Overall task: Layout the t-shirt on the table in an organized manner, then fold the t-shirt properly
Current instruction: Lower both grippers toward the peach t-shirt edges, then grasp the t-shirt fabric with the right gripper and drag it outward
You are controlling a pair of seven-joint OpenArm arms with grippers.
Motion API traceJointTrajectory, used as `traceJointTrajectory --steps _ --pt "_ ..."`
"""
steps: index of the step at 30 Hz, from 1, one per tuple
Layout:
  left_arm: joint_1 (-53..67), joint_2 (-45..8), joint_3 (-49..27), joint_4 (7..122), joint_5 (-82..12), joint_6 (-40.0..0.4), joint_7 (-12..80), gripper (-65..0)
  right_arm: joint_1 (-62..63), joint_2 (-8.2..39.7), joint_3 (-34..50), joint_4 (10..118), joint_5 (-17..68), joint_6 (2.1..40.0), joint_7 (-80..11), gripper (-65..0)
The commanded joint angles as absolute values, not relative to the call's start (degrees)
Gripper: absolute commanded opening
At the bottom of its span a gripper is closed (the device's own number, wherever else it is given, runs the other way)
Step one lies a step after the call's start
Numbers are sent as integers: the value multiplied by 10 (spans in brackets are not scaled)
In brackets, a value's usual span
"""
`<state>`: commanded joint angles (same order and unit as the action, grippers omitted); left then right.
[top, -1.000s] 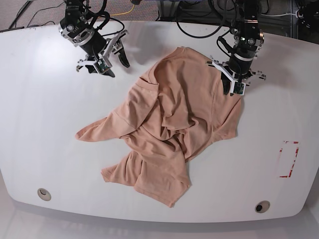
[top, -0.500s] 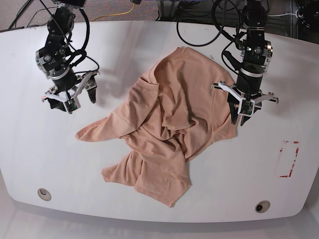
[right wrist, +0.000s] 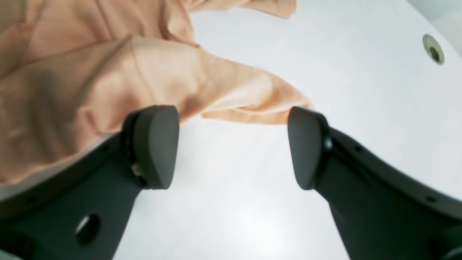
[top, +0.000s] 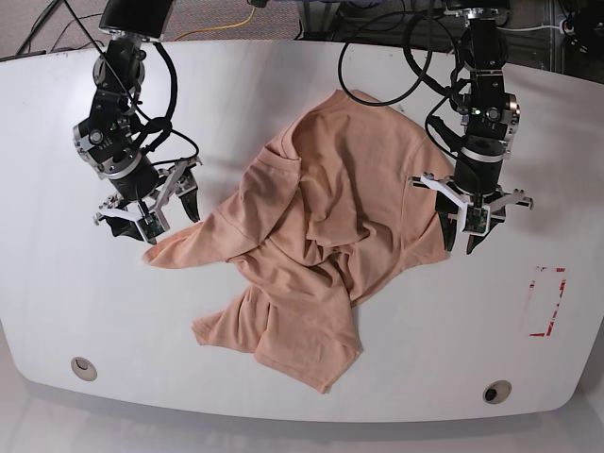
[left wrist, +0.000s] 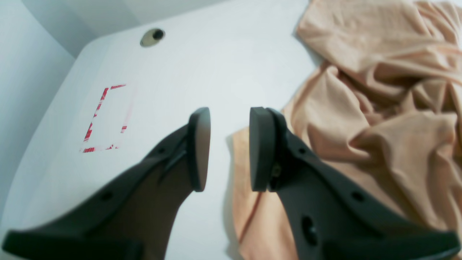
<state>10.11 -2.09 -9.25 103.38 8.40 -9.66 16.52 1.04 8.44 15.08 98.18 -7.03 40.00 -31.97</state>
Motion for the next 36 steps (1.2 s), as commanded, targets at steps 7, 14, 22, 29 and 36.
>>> traceJointTrajectory --steps 7,14,22,29,36 --pt "98 -22 -118 985 81 -99 177 -544 68 46 115 873 -176 400 -299 -211" --pt "104 -25 -114 966 82 -102 170 -548 59 27 108 821 -190 400 -270 -213" --pt "107 -26 -118 959 84 -101 168 -541 12 35 112 830 -165 400 -265 -208" --pt "102 -28 -120 944 84 -102 172 -538 -27 59 103 834 -149 400 -271 -203" --pt "97 -29 -112 940 82 -106 172 -539 -7 78 49 768 -150 400 -273 -221"
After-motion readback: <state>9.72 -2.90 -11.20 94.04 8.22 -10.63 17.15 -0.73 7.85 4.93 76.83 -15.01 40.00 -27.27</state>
